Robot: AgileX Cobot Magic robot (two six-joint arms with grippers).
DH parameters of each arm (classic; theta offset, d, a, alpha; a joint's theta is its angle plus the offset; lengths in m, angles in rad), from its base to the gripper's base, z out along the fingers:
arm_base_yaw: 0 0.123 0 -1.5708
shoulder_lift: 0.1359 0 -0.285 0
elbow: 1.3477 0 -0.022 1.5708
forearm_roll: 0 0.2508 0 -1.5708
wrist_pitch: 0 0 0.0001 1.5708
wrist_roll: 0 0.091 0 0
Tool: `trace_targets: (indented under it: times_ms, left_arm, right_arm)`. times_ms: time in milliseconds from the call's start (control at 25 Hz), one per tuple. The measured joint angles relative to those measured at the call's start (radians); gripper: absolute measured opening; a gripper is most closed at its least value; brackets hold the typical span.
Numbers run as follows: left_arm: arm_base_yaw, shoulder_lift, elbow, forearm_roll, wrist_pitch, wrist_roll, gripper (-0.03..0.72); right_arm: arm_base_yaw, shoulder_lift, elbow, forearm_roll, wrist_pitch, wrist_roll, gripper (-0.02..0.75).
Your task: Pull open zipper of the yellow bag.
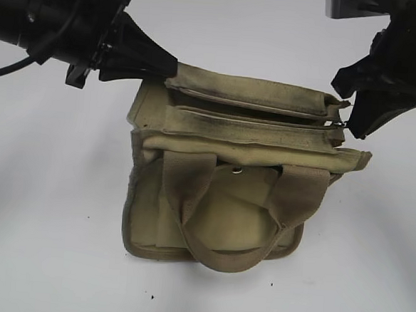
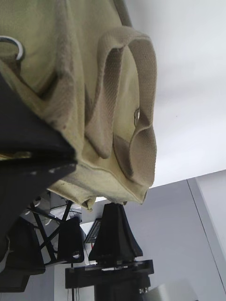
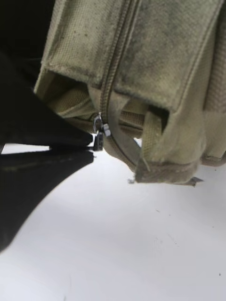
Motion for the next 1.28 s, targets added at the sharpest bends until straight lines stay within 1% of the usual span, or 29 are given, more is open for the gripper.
trace_targets:
  times_ms: [160,200,240,280,320,400,440,480,520,600,640,720,800,920,1080,1160,1280]
  left_arm:
    - [0.0,0.0,0.0,0.0,0.001,0.0,0.011]
    - [0.0,0.0,0.0,0.0,0.002,0.0,0.016]
    - [0.0,0.0,0.0,0.001,0.003,0.0,0.029]
    - [0.0,0.0,0.0,0.0,0.006,0.0,0.051]
    - [0.0,0.0,-0.002,-0.001,0.008,0.0,0.092]
    - [0.0,-0.003,-0.003,-0.001,0.013,0.0,0.206]
    - [0.0,-0.007,-0.003,0.002,0.013,0.0,0.282]
    - [0.0,-0.018,-0.003,0.011,0.013,0.0,0.356]
    - [0.0,-0.032,-0.003,0.028,0.013,0.0,0.419]
    - [0.007,-0.084,-0.003,0.068,0.019,0.0,0.486]
    - [0.01,-0.118,-0.003,0.091,0.032,0.0,0.503]
    - [0.012,-0.194,-0.004,0.161,0.036,-0.002,0.517]
    - [0.013,-0.281,-0.004,0.249,0.039,-0.033,0.524]
    - [0.013,-0.436,-0.004,0.438,0.041,-0.127,0.526]
    - [0.013,-0.625,-0.001,0.763,0.067,-0.329,0.528]
    - [0.013,-0.731,0.028,0.926,0.086,-0.425,0.528]
    - [0.013,-0.903,0.112,1.101,0.141,-0.526,0.528]
  right_arm:
    - [0.0,0.0,0.0,0.0,0.0,0.023,0.016]
    - [0.0,0.0,0.0,-0.001,0.0,0.027,0.036]
    - [0.0,0.0,0.0,-0.004,0.0,0.032,0.08]
    - [-0.001,-0.002,0.0,-0.008,0.0,0.033,0.146]
    - [-0.002,-0.008,0.0,-0.01,0.0,0.035,0.216]
    - [-0.002,-0.026,0.001,-0.011,0.0,0.043,0.417]
    - [-0.002,-0.042,0.001,-0.011,0.0,0.046,0.512]
    - [-0.002,-0.062,0.001,-0.014,0.0,0.049,0.57]
    - [-0.002,-0.08,0.001,-0.015,0.0,0.051,0.603]
    - [-0.002,-0.132,0.002,-0.015,0.0,0.055,0.61]
    - [-0.002,-0.155,0.002,-0.012,0.0,0.057,0.603]
    - [-0.002,-0.217,0.005,0.006,0.0,0.06,0.592]
    - [-0.002,-0.285,0.028,0.029,0.0,0.061,0.587]
    - [-0.002,-0.403,0.111,0.043,0.0,0.061,0.585]
    - [-0.002,-0.577,0.288,0.042,0.0,0.061,0.585]
    - [-0.002,-0.673,0.393,0.041,0.0,0.061,0.585]
    - [-0.002,-0.818,0.542,0.035,0.0,0.061,0.585]
